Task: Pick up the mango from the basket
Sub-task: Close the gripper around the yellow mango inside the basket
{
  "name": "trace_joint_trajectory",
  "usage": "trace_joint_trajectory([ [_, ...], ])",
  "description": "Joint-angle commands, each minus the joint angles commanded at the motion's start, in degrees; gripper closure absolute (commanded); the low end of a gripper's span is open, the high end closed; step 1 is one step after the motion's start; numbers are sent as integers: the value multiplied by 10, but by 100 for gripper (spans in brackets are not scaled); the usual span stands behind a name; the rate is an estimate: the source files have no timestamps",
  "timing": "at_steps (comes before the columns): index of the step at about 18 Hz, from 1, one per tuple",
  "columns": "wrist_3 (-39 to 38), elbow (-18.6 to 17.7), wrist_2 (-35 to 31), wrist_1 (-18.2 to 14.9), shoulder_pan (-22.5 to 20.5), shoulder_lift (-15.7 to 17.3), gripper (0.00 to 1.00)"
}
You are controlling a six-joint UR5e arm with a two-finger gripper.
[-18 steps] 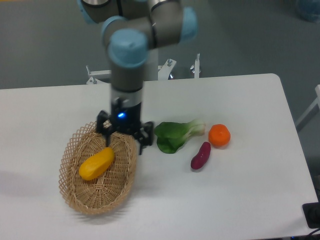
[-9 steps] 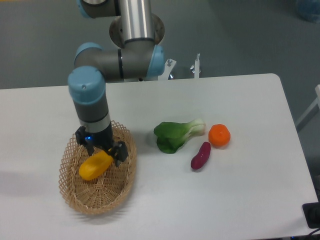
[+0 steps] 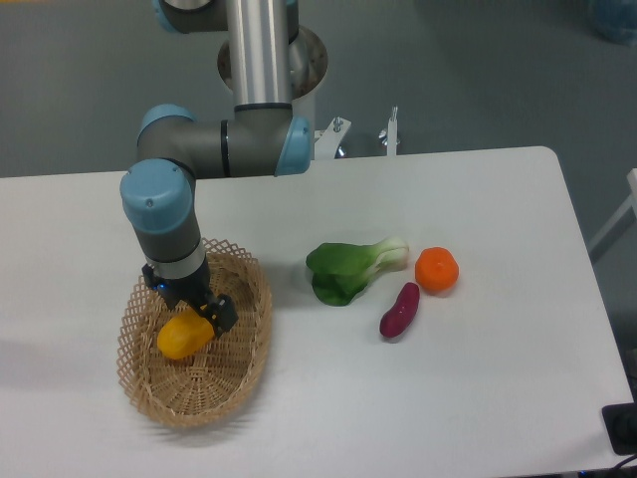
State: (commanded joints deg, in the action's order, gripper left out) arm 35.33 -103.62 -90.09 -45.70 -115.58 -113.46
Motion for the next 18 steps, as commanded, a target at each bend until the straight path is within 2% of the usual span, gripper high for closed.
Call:
trace_joint_trajectory([
  [3, 0, -1, 0, 21, 2, -7, 0],
  [9, -4, -2, -1, 23, 4, -12, 0],
  [10, -4, -2, -2, 23, 4, -12, 5],
  [11, -5, -3, -4, 22, 4, -11, 19],
  [12, -5, -3, -6, 23, 4, -11, 37],
  [14, -4, -3, -6, 22, 4, -8, 56],
  [15, -3, -6, -6, 22, 4, -7, 59],
  [18, 1, -6, -21, 22, 4, -4, 59],
])
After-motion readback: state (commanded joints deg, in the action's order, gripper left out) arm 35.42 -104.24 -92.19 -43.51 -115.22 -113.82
